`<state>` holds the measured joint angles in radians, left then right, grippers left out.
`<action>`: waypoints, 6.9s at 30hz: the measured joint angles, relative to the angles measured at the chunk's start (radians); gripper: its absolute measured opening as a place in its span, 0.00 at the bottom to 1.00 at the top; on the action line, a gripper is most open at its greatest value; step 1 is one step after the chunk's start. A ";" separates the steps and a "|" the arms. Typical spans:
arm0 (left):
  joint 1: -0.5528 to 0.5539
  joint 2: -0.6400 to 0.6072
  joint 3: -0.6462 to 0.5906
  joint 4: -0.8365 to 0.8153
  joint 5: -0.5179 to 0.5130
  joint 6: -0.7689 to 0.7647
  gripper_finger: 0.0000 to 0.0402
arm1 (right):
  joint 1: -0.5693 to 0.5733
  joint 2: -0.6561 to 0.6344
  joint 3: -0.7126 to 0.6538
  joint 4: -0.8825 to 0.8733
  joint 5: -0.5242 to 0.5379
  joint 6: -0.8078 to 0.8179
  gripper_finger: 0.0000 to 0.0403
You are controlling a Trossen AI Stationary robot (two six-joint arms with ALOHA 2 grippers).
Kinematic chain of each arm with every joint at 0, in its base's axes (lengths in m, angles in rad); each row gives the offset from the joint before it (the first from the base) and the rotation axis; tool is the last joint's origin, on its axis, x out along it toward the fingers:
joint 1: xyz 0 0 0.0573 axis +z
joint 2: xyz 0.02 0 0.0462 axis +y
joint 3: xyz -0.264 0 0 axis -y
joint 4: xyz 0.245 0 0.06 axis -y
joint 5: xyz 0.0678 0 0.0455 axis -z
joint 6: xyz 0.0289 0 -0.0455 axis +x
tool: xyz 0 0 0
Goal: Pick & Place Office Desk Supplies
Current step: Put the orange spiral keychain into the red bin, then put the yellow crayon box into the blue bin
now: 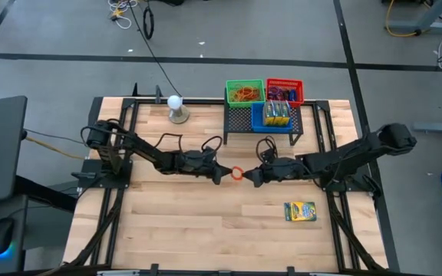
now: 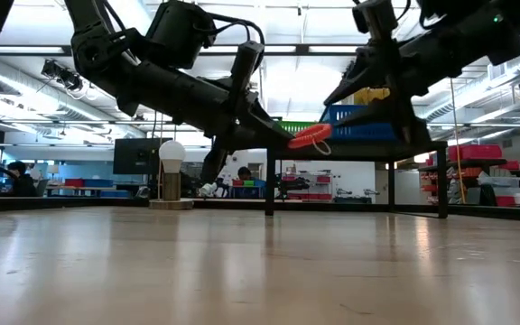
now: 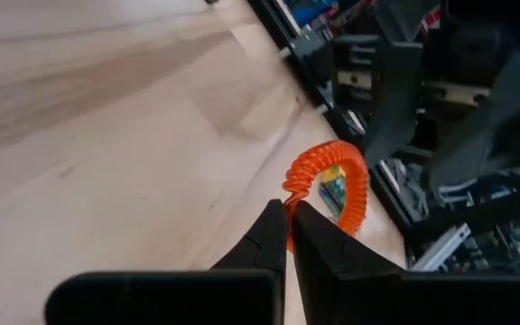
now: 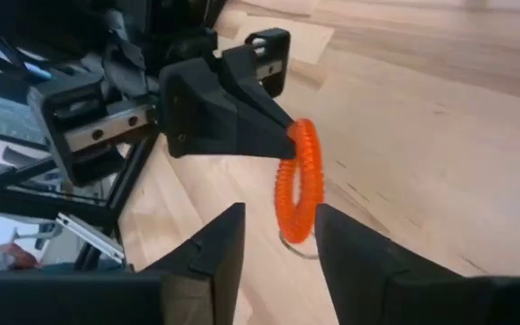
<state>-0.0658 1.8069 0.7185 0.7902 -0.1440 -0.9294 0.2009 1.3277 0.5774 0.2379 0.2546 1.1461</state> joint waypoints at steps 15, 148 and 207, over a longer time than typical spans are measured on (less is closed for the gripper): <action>-0.027 0.000 0.001 0.051 -0.083 -0.021 0.03 | -0.055 0.034 0.000 0.080 0.004 -0.107 0.21; 0.131 -0.230 -0.152 0.190 -0.111 0.274 0.02 | -0.696 -0.205 0.988 -1.471 -0.308 -1.207 0.04; 0.078 -0.227 -0.152 0.109 -0.098 0.417 0.03 | 0.227 0.208 0.154 -0.970 -0.503 -1.644 0.19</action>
<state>0.0124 1.5795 0.5667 0.8989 -0.2424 -0.5121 0.4281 1.5357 0.7310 -0.7321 -0.2488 -0.4978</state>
